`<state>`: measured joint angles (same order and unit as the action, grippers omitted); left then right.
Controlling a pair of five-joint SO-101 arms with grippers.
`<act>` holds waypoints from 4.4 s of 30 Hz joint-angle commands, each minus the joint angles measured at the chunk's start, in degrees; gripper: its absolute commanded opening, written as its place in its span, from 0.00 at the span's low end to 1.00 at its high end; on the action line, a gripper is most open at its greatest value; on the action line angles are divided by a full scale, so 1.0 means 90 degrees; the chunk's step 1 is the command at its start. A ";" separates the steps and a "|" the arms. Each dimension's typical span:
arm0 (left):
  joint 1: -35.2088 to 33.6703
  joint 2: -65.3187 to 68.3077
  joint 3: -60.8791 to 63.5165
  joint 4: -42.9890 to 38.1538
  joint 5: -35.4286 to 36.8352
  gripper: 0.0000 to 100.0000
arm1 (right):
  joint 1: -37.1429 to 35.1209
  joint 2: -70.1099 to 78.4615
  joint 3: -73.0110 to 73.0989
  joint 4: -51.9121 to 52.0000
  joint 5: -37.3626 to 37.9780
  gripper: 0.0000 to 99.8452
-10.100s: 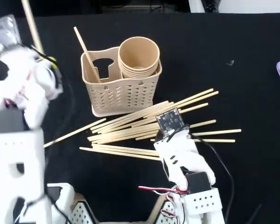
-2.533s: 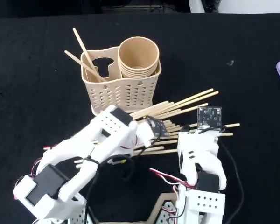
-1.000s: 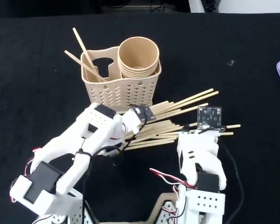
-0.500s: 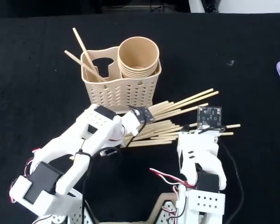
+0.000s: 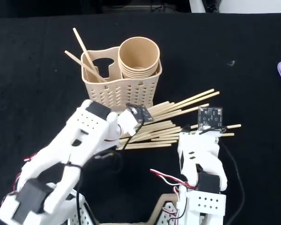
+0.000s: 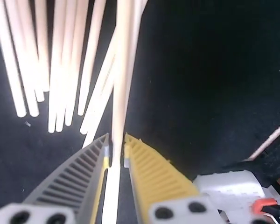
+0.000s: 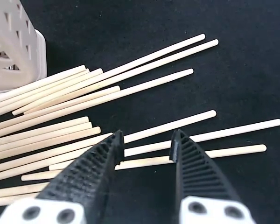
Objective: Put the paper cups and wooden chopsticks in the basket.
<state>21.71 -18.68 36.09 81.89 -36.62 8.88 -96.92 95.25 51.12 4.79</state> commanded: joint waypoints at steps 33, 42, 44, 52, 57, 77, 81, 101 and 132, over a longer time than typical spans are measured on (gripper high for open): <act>-0.1919 -0.7267 0.0737 0.0557 0.2100 0.03 | -0.0957 -0.0024 -0.2457 0.1465 0.1241 0.17; -0.2681 -0.8381 0.0904 0.0176 0.2071 0.03 | -0.2344 0.0503 -0.3199 0.1924 0.1973 0.17; -0.3004 -0.8391 0.1001 -0.0283 0.2090 0.03 | -0.2686 0.1197 -0.3277 0.2032 0.2344 0.17; -0.3297 -0.8137 0.1011 -0.1377 0.2510 0.03 | -0.3282 0.3521 -0.3453 0.1817 0.3536 0.17; -0.3297 -0.8107 0.1079 -0.2335 0.2510 0.03 | -0.3487 0.3902 -0.3140 0.1416 0.4103 0.17; -0.2574 -0.5138 0.0474 -0.6554 0.6154 0.03 | -0.3585 0.3883 -0.1011 -0.1211 0.3077 0.17; -0.1919 -0.4220 -0.0200 -0.6613 0.6173 0.03 | -0.3585 0.3902 -0.0972 -0.1289 0.3077 0.17; -0.1529 -0.1192 -0.1792 -0.6603 0.6134 0.03 | -0.3614 0.3893 -0.0962 -0.1250 0.3077 0.17; -0.3287 -0.5050 -0.0864 -0.2305 0.4415 0.17 | -0.3643 0.3932 -0.2037 0.0293 0.3321 0.17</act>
<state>-0.53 -58.68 24.66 54.02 5.32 -22.86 -62.29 81.89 50.95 33.10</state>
